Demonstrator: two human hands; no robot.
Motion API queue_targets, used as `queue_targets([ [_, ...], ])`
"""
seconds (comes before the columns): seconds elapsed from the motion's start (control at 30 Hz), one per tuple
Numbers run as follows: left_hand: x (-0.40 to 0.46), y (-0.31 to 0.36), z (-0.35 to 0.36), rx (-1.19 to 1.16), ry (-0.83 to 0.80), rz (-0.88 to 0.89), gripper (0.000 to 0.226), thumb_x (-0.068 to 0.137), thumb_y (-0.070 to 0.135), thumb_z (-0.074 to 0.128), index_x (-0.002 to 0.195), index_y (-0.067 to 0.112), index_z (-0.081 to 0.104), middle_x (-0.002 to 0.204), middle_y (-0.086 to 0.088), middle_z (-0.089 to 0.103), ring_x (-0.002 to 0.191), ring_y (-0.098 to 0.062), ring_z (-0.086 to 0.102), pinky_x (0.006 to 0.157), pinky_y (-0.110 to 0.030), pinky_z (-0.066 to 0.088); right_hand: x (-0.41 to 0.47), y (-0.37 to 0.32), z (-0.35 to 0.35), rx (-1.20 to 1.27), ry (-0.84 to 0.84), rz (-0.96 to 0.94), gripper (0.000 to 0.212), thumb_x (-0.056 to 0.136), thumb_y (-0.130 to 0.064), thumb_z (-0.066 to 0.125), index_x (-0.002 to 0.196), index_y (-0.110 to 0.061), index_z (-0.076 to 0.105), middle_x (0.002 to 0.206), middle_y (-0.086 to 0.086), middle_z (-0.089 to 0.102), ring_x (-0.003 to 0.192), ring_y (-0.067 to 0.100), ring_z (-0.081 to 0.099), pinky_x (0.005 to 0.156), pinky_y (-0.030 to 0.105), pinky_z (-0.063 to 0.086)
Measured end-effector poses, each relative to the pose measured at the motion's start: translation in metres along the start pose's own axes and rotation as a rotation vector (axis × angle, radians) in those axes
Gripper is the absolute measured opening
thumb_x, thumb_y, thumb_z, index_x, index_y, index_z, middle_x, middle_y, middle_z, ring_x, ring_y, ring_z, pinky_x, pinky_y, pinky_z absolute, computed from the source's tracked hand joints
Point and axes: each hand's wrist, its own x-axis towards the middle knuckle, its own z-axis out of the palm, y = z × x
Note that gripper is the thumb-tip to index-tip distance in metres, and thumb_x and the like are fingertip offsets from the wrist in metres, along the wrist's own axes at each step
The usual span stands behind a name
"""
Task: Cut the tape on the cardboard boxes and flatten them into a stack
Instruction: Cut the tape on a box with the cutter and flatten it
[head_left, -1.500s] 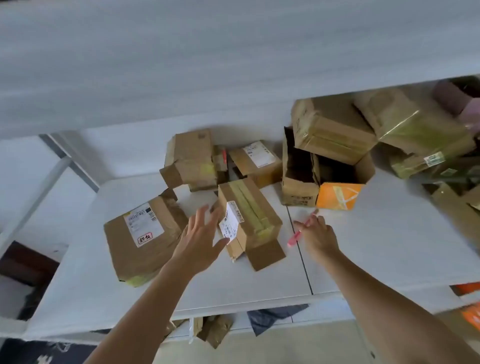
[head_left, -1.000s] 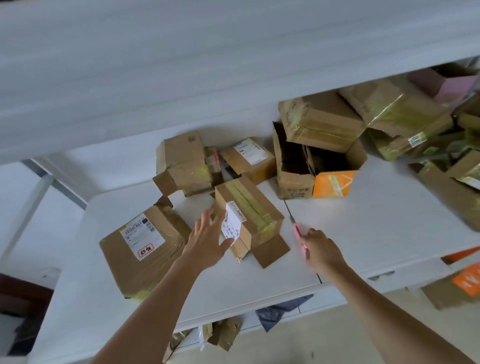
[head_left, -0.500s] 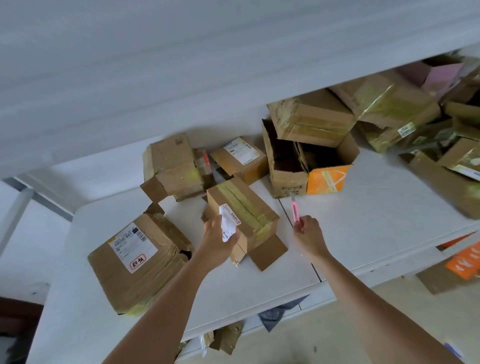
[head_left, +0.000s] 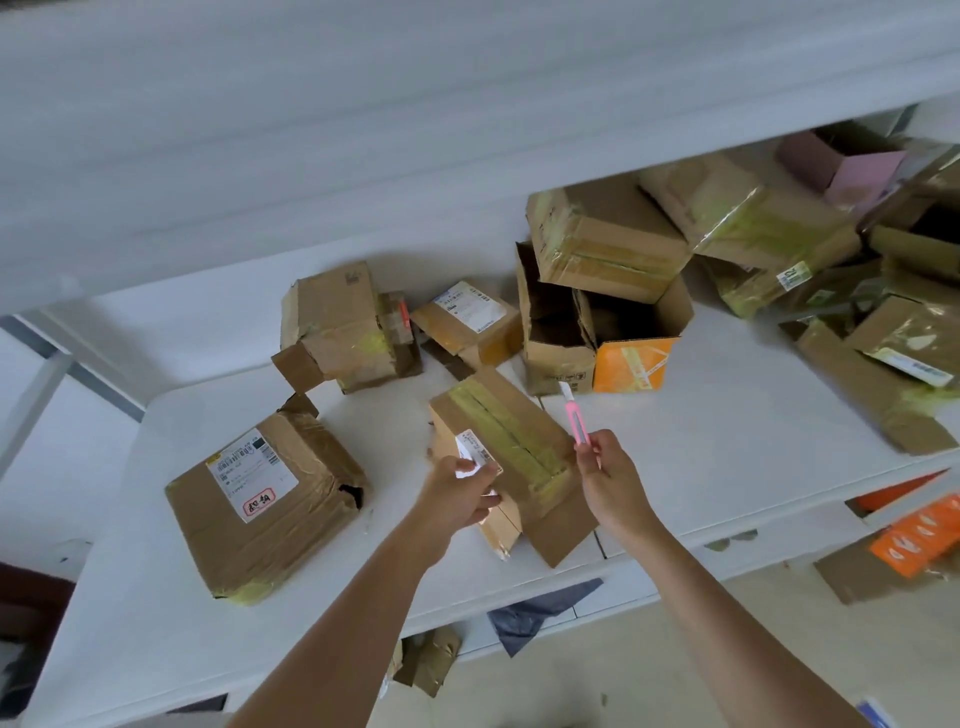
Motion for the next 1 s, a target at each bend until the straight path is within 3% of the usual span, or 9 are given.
queue_targets([
  [0.23, -0.031, -0.001, 0.083, -0.054, -0.21, -0.034, 0.018, 0.096, 0.025, 0.063, 0.102, 0.01, 0.057, 0.114, -0.018, 0.068, 0.098, -0.026, 0.071, 0.095, -0.04, 0.055, -0.016, 0.027, -0.078, -0.094, 0.144, 0.002, 0.018, 0.106, -0.016, 0.039, 0.093, -0.007, 0.048, 0.078, 0.005, 0.05, 0.065, 0.017, 0.048, 0.05, 0.018, 0.036],
  [0.3, -0.027, -0.003, 0.1, 0.029, -0.192, -0.05, 0.035, 0.095, 0.031, 0.062, 0.118, 0.006, 0.057, 0.119, -0.015, 0.067, 0.102, -0.026, 0.069, 0.096, -0.039, 0.054, -0.016, 0.033, -0.099, -0.096, 0.167, 0.045, 0.018, 0.106, -0.018, 0.039, 0.096, -0.005, 0.047, 0.079, 0.006, 0.052, 0.065, 0.018, 0.049, 0.052, 0.022, 0.035],
  [0.4, -0.016, -0.001, 0.109, 0.212, 0.065, 0.013, 0.075, 0.092, 0.037, 0.064, 0.147, 0.004, 0.024, 0.144, -0.009, 0.037, 0.125, -0.028, 0.048, 0.101, -0.035, 0.044, -0.019, 0.043, -0.12, -0.119, 0.148, 0.102, 0.017, 0.106, -0.017, 0.038, 0.097, -0.005, 0.045, 0.078, 0.006, 0.051, 0.064, 0.018, 0.049, 0.052, 0.021, 0.035],
  [0.5, 0.001, 0.007, 0.101, 0.221, 0.115, 0.125, 0.072, 0.091, 0.031, 0.065, 0.146, 0.013, 0.023, 0.144, -0.006, 0.023, 0.113, -0.022, 0.043, 0.089, -0.03, 0.038, -0.025, 0.051, -0.124, -0.125, 0.158, 0.154, 0.015, 0.106, -0.016, 0.037, 0.098, -0.006, 0.045, 0.081, 0.006, 0.051, 0.065, 0.015, 0.048, 0.05, 0.017, 0.034],
  [0.63, 0.029, 0.023, 0.094, 0.185, 0.035, 0.12, 0.083, 0.092, 0.04, 0.065, 0.154, 0.034, 0.011, 0.158, -0.001, 0.018, 0.139, -0.03, 0.035, 0.109, -0.045, 0.037, -0.032, 0.064, -0.111, -0.108, 0.214, 0.258, 0.02, 0.106, -0.018, 0.036, 0.099, -0.004, 0.048, 0.092, 0.013, 0.054, 0.07, 0.018, 0.052, 0.054, 0.022, 0.038],
  [0.7, 0.038, 0.026, 0.097, 0.184, -0.013, 0.119, 0.078, 0.093, 0.043, 0.062, 0.154, 0.038, 0.014, 0.154, -0.002, 0.028, 0.139, -0.03, 0.036, 0.107, -0.044, 0.037, -0.036, 0.066, -0.106, -0.096, 0.214, 0.301, 0.019, 0.106, -0.019, 0.036, 0.095, -0.006, 0.046, 0.087, 0.008, 0.053, 0.067, 0.013, 0.05, 0.049, 0.016, 0.035],
  [0.77, 0.046, 0.024, 0.103, 0.198, -0.066, 0.12, 0.07, 0.093, 0.043, 0.062, 0.151, 0.039, 0.024, 0.143, -0.001, 0.04, 0.132, -0.027, 0.042, 0.105, -0.04, 0.04, -0.039, 0.065, -0.103, -0.046, 0.228, 0.322, 0.021, 0.106, -0.02, 0.036, 0.09, -0.01, 0.044, 0.083, 0.006, 0.052, 0.065, 0.013, 0.049, 0.051, 0.02, 0.036],
  [0.87, 0.049, 0.015, 0.116, 0.104, -0.123, 0.142, 0.054, 0.095, 0.024, 0.064, 0.143, 0.024, 0.04, 0.119, 0.004, 0.057, 0.112, -0.018, 0.054, 0.097, -0.035, 0.044, -0.042, 0.06, -0.111, 0.009, 0.243, 0.32, 0.023, 0.107, -0.023, 0.036, 0.089, -0.011, 0.043, 0.076, 0.005, 0.048, 0.061, 0.015, 0.047, 0.048, 0.021, 0.037],
  [1.0, 0.041, 0.006, 0.137, 0.061, -0.095, 0.19, 0.044, 0.095, 0.01, 0.061, 0.136, 0.014, 0.045, 0.105, 0.004, 0.055, 0.101, -0.018, 0.055, 0.075, -0.027, 0.045, -0.036, 0.057, -0.135, -0.028, 0.28, 0.302, 0.023, 0.107, -0.027, 0.035, 0.096, -0.009, 0.045, 0.077, 0.007, 0.05, 0.063, 0.017, 0.05, 0.058, 0.032, 0.044],
])
